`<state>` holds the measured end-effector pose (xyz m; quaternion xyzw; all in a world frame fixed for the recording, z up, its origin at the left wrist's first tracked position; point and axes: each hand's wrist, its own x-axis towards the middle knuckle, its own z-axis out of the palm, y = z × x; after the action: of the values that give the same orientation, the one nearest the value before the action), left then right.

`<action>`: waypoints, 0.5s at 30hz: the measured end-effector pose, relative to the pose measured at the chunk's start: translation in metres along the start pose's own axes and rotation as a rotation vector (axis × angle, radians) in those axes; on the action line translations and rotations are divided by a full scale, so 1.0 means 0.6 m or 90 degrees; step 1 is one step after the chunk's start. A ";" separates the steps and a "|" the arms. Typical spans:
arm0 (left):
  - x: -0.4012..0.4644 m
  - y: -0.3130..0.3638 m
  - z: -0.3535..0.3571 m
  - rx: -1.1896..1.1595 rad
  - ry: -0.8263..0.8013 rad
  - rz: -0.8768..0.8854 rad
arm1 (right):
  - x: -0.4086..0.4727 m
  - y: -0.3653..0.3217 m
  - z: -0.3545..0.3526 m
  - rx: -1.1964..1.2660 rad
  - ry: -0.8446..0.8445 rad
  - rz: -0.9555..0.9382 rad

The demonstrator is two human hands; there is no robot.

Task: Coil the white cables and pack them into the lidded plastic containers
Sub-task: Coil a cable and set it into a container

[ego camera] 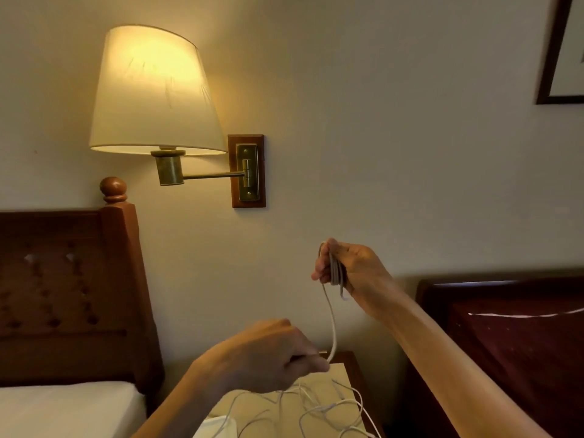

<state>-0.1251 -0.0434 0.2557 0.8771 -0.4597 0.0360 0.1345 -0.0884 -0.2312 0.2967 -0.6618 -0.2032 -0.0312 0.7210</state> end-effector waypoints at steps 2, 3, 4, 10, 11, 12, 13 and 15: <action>-0.004 0.021 -0.033 -0.087 0.093 0.074 | -0.008 0.011 0.006 -0.112 -0.029 -0.015; -0.006 0.023 -0.048 -0.117 0.159 0.101 | -0.014 0.016 0.007 -0.162 -0.046 -0.013; -0.006 0.019 -0.061 -0.128 0.229 0.119 | -0.020 0.020 0.008 -0.201 -0.066 -0.005; 0.022 -0.043 -0.086 -0.164 0.473 0.037 | -0.040 0.016 0.026 -0.136 -0.149 0.038; 0.028 -0.053 -0.080 -0.197 0.475 0.019 | -0.040 0.009 0.027 -0.123 -0.147 0.036; 0.032 -0.062 -0.073 -0.237 0.467 0.009 | -0.040 0.002 0.027 -0.108 -0.144 0.039; 0.035 -0.070 -0.064 -0.280 0.450 0.006 | -0.039 -0.005 0.024 -0.088 -0.142 0.048; 0.036 -0.088 -0.046 -0.329 0.404 0.001 | -0.037 -0.015 0.015 -0.025 -0.135 0.075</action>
<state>-0.0680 -0.0245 0.2756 0.7594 -0.3899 0.1880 0.4858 -0.1137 -0.2287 0.2984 -0.6864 -0.2382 0.0772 0.6828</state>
